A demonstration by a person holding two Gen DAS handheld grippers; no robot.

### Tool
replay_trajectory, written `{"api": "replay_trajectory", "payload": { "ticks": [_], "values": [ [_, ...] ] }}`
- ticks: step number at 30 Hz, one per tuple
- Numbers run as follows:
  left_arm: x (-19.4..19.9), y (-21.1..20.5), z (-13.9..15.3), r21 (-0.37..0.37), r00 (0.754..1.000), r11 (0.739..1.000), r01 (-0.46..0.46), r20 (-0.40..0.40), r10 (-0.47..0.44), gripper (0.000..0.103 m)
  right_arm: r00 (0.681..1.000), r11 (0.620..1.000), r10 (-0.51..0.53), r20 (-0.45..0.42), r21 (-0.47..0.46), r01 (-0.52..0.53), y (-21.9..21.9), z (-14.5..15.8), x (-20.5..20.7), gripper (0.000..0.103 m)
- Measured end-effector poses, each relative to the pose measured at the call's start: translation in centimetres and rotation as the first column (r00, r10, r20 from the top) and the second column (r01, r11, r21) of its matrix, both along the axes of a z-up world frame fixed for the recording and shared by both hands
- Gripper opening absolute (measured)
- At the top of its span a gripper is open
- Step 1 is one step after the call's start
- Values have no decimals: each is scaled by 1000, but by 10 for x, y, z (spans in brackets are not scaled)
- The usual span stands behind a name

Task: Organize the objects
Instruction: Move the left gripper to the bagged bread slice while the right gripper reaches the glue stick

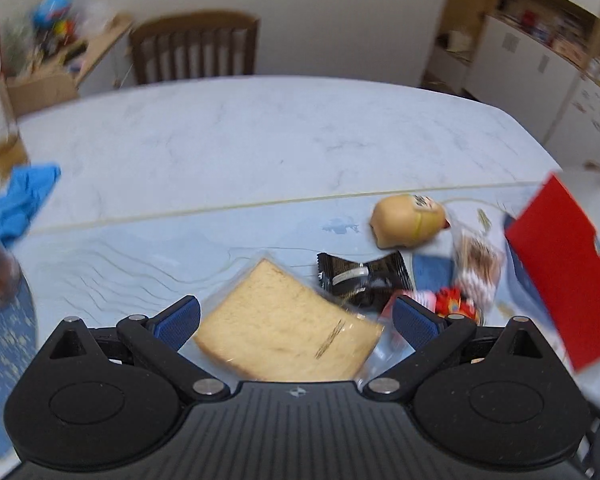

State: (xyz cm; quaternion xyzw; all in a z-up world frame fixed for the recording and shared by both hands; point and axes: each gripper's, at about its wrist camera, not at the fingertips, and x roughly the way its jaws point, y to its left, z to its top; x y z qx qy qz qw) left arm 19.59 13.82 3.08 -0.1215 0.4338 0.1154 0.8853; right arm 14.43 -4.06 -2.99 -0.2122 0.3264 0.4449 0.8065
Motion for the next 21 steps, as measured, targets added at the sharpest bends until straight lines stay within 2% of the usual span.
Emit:
{"api": "replay_trajectory", "payload": {
  "ticks": [4,10,14,21],
  "values": [
    [17,3,-10,-45,994,994,-98,-53,95,103,1000,1000,12,3,6,-13,2,-3,2,84],
    [26,9,-22,-57,973,976,-212,-100,206,103,999,999,40,9,6,-41,6,-7,7,84],
    [25,12,-25,-53,970,973,-225,-112,218,103,998,998,63,7,0,-63,8,-11,10,84],
    [17,20,-29,-42,976,980,-196,-109,190,103,994,994,106,-18,-9,-106,10,-20,13,84]
  ]
}}
